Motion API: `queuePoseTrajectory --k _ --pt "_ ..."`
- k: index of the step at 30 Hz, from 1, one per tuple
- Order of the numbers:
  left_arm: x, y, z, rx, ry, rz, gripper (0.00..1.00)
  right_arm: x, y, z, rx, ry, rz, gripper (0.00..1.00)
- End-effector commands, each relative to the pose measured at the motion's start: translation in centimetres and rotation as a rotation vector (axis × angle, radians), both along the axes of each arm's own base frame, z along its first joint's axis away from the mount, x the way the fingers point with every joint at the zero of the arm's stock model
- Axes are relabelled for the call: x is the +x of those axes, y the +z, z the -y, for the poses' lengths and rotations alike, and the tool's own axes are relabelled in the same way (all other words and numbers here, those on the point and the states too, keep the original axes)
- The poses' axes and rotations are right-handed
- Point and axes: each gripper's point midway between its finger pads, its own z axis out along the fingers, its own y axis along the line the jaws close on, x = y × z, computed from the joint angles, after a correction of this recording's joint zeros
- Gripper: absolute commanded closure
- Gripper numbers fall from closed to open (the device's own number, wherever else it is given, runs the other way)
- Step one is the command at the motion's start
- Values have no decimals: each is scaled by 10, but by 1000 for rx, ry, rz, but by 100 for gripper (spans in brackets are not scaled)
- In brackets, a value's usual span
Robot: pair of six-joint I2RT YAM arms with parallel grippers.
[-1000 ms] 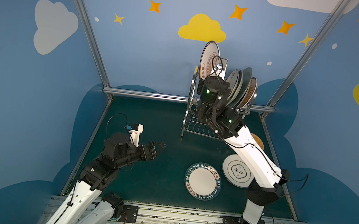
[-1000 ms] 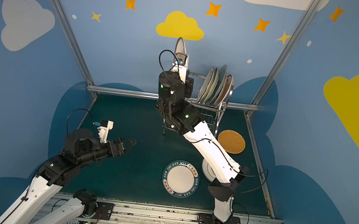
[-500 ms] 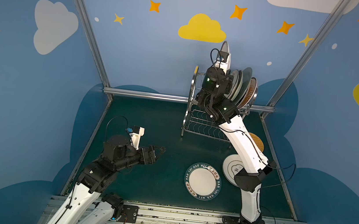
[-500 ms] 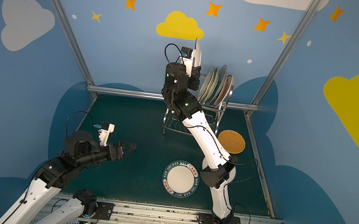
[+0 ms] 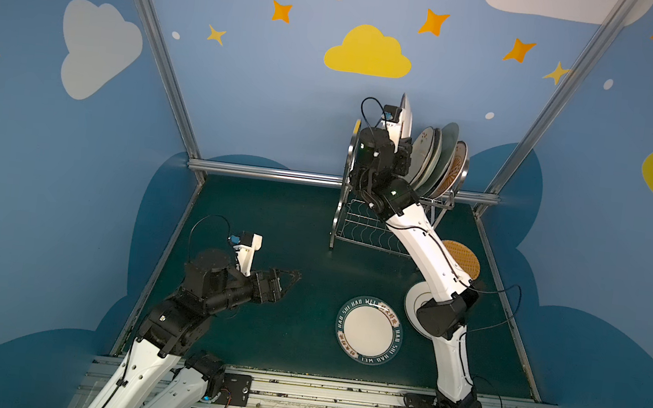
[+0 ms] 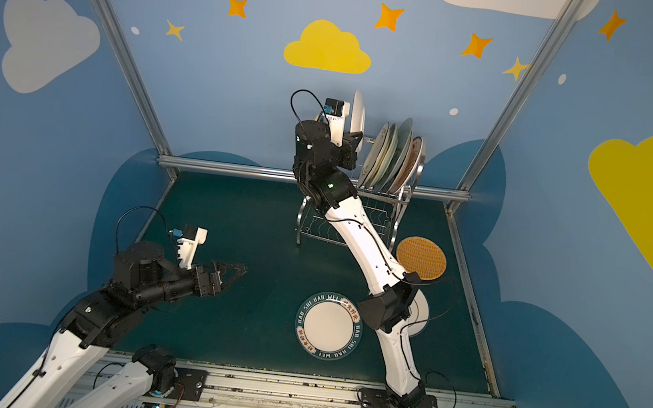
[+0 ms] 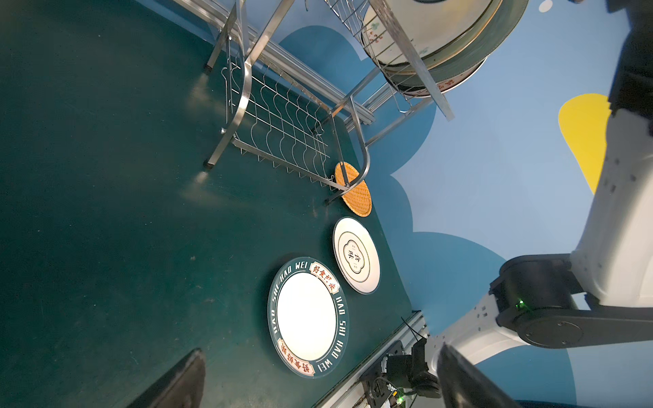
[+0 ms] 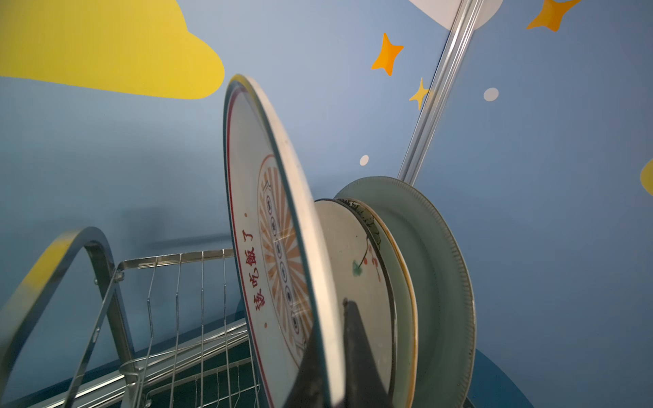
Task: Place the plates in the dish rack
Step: 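Lower the sunburst plate into the upper rack tier with right gripper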
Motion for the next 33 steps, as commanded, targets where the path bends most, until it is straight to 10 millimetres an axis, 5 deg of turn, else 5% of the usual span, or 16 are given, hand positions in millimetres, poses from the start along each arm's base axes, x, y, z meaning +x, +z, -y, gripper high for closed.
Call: queuePoseTrajectory --k 1,33 --pt "-2 -1 1 -4 -11 12 0 -3 18 13 64 -56 75 100" --pt "0 4 -4 -26 1 27 0 15 -37 19 59 -75 -18 100"
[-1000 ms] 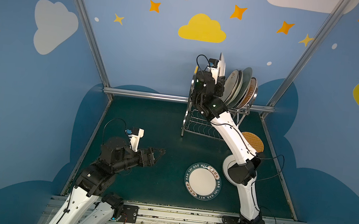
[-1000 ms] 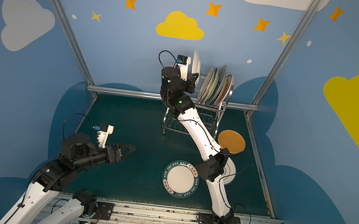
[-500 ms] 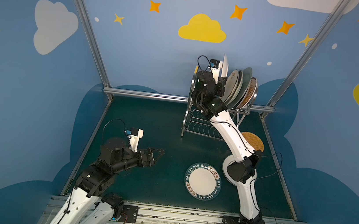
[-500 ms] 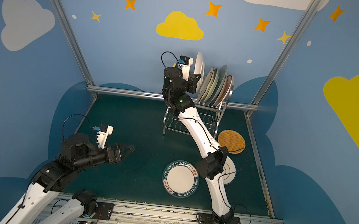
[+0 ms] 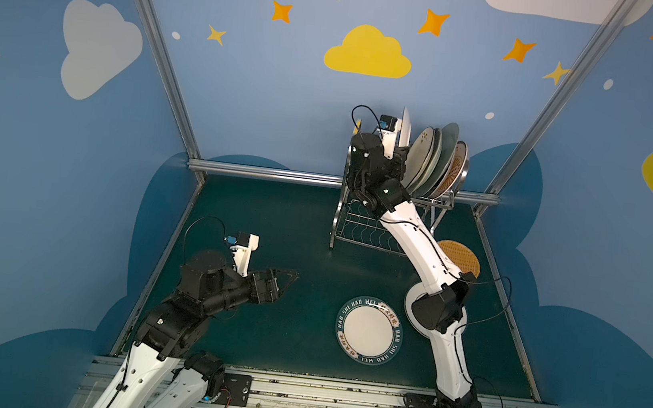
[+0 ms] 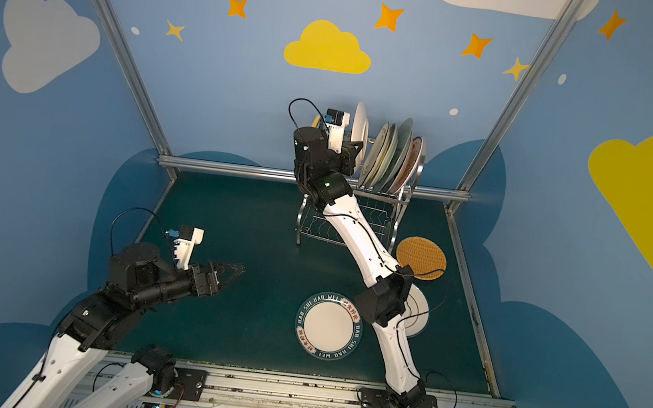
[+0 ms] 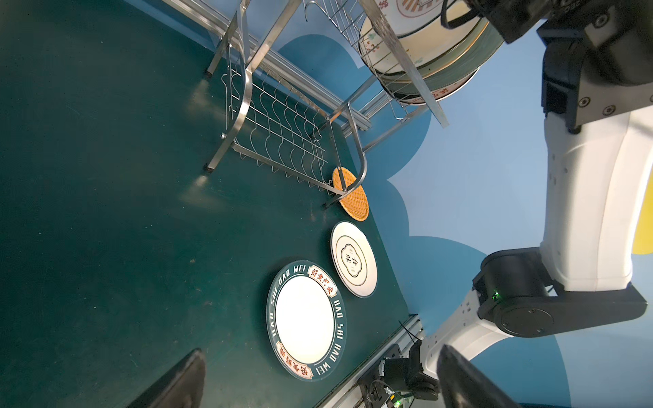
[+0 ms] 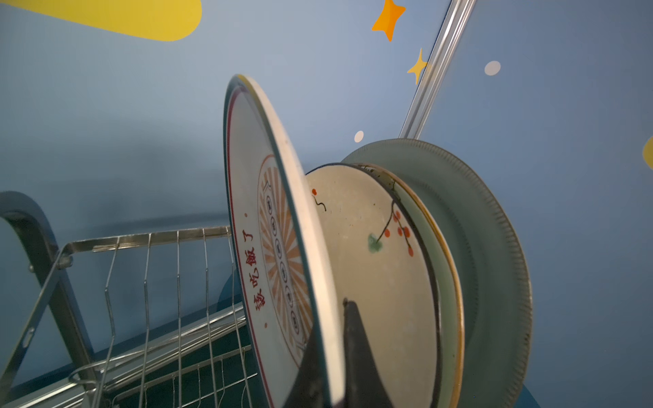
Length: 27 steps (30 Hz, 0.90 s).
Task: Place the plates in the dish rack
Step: 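Lower the sunburst plate into the upper rack tier with right gripper, then open the right gripper and release the sunburst plate in the rack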
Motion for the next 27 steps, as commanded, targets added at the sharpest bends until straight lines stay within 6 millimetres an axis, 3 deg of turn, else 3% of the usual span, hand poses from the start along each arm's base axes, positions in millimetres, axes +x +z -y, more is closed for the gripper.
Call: queuePoseTrajectory --k 1,18,27 --pt "0 3 1 -11 -8 20 0 -4 1 8 56 -4 24 100" --pt "3 5 -2 -33 0 19 0 1 -26 18 118 33 -43 100" --pt "4 5 -2 -42 1 16 0 0 -30 22 150 33 -48 100"
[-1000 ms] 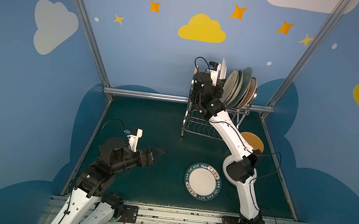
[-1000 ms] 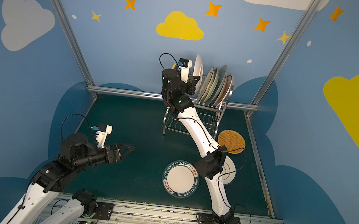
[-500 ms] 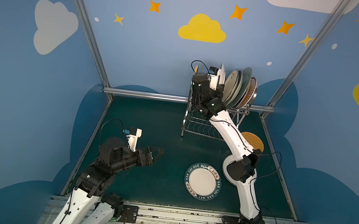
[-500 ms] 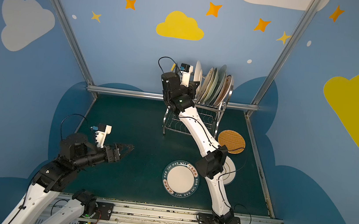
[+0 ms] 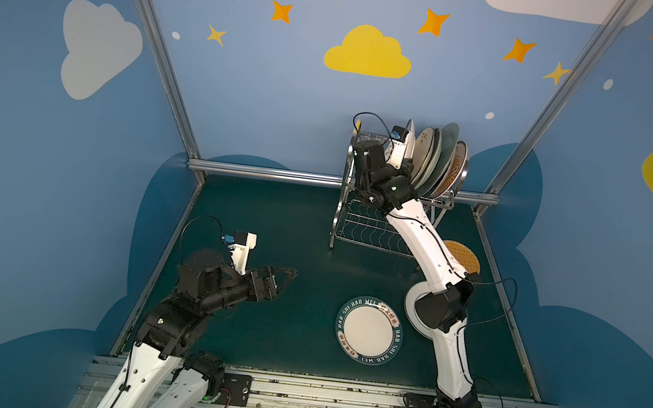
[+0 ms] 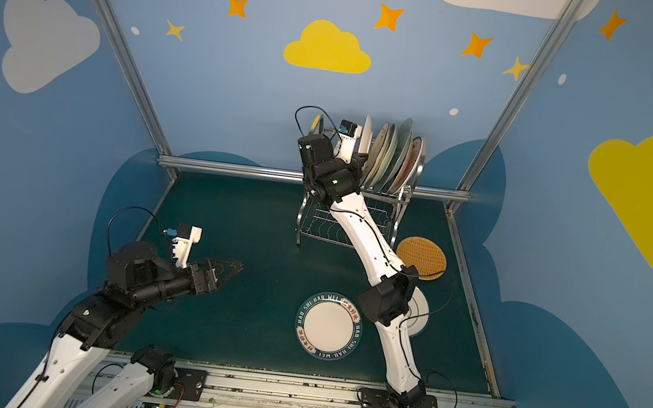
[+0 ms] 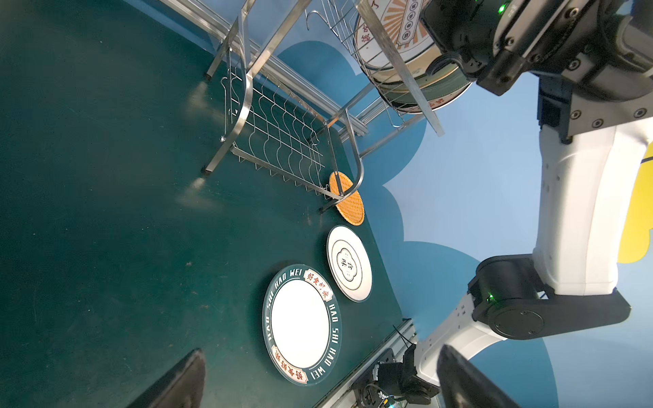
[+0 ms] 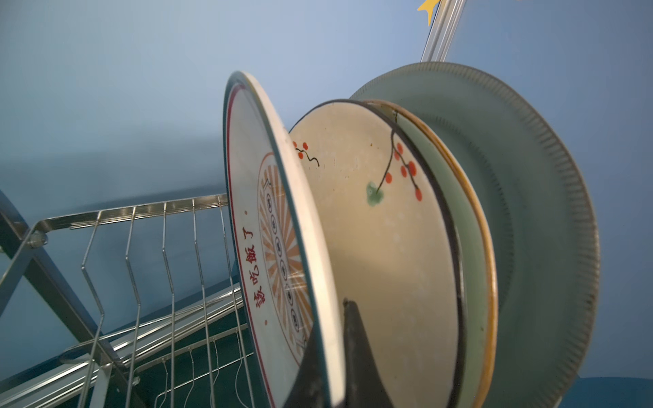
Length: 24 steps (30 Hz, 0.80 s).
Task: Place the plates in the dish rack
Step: 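Open the right gripper and release the sunburst plate in the rack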
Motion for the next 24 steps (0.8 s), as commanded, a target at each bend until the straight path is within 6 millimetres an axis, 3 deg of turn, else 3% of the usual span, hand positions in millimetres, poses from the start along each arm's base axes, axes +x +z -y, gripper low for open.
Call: queuePoseTrajectory --k 1,9,15,24 --pt "1 3 1 -12 -9 20 0 -2 2 3 27 26 -16 100" --pt "0 4 1 -18 -13 23 0 0 0 2 43 48 -27 100" --pt "0 4 1 -23 -11 23 0 -2 4 3 56 53 -21 85" --pt "2 5 0 -32 -7 21 0 -7 12 3 78 69 -8 72"
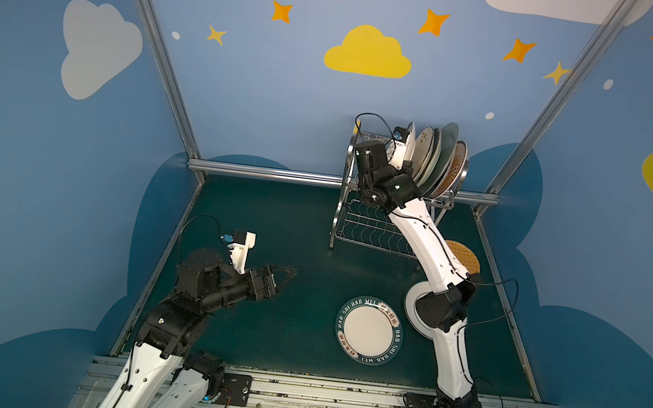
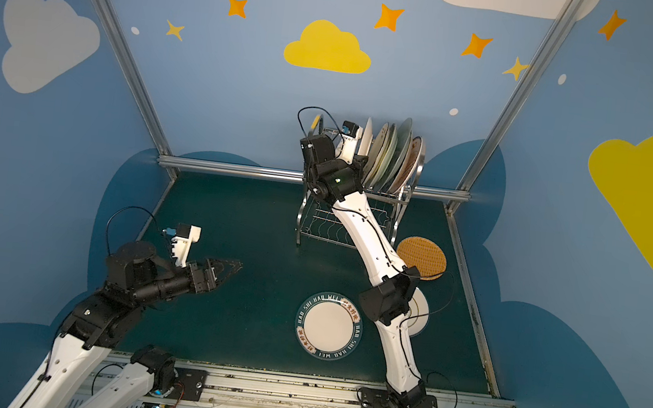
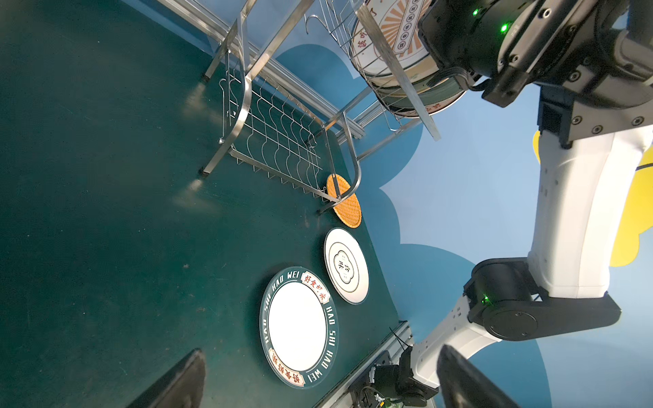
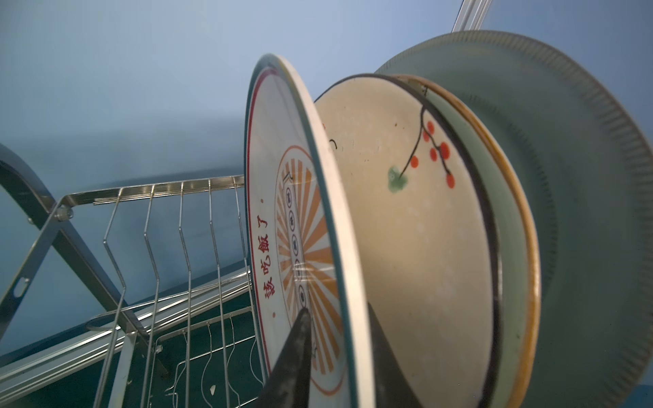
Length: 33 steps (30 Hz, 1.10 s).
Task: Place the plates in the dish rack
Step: 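Open the right gripper and release the sunburst plate in the rack, then withdraw the right gripper from the rack and lower it toward the wicker tray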
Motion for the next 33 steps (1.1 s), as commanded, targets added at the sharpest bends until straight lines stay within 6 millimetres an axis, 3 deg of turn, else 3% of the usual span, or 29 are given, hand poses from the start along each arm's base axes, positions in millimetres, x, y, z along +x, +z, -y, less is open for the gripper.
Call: queuePoseTrajectory --k 1,8,15,19,25,31,33 --pt "0 4 1 -16 -7 20 0 -10 22 7 37 11 32 69" --pt "2 3 0 -29 -3 13 0 -16 46 -4 17 51 75 43" --pt "3 2 -2 -33 3 12 0 -23 66 -9 8 77 109 31" --pt "5 2 -3 -42 11 5 0 -33 90 -19 -10 113 148 24" --pt "11 0 -8 -52 52 -2 0 -62 132 -32 -41 237 187 10" --pt "21 1 -6 -106 75 6 0 -108 141 -14 55 496 104 10" --pt "26 3 -3 -134 69 9 0 -125 131 -3 46 538 65 10"
